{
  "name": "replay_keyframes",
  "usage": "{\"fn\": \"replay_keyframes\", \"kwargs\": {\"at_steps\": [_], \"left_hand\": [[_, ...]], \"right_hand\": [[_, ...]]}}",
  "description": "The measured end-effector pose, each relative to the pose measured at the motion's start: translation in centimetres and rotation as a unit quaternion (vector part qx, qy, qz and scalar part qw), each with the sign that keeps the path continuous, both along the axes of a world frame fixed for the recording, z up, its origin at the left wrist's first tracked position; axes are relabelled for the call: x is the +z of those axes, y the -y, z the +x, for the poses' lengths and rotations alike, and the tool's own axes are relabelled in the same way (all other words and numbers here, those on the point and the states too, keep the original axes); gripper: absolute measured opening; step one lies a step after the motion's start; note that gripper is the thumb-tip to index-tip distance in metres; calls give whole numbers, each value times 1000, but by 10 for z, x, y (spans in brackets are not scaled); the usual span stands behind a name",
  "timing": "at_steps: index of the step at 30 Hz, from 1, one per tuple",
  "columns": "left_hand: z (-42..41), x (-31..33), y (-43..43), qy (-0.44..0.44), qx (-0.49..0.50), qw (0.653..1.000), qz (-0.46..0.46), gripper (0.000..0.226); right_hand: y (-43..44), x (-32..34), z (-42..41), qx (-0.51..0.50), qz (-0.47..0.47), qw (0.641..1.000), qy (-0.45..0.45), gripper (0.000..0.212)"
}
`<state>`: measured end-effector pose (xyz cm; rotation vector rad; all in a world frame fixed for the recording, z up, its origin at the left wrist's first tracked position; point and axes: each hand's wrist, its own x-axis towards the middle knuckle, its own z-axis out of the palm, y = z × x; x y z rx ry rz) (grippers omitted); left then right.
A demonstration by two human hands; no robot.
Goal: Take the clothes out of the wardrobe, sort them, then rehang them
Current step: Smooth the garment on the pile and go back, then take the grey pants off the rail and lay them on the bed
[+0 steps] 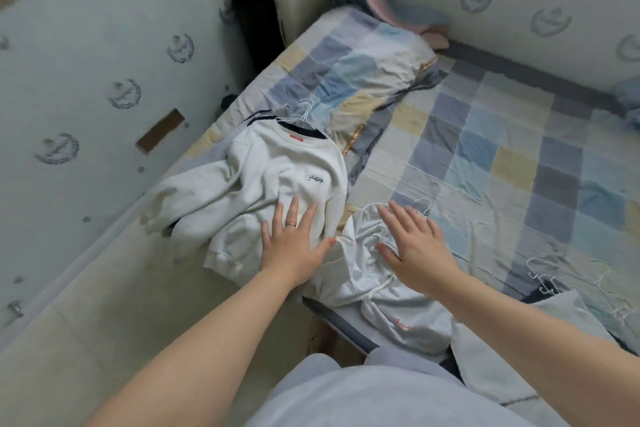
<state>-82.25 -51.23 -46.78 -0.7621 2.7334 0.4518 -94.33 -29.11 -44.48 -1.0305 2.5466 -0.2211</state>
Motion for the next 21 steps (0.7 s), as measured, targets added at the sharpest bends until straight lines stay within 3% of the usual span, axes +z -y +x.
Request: {"fn": "replay_keyframes", "kwargs": {"at_steps": [5, 11, 21], "left_hand": [[60, 11, -23, -26, 114, 993, -4, 84], [152, 30, -61, -30, 246, 969, -17, 80], [310, 61, -106, -72, 455, 883, -84, 81]], "right_hand": [[13, 7, 16, 122, -25, 992, -10, 65], [32, 17, 66, 284, -49, 958, -14, 66], [84, 38, 194, 488, -99, 867, -12, 66]]}}
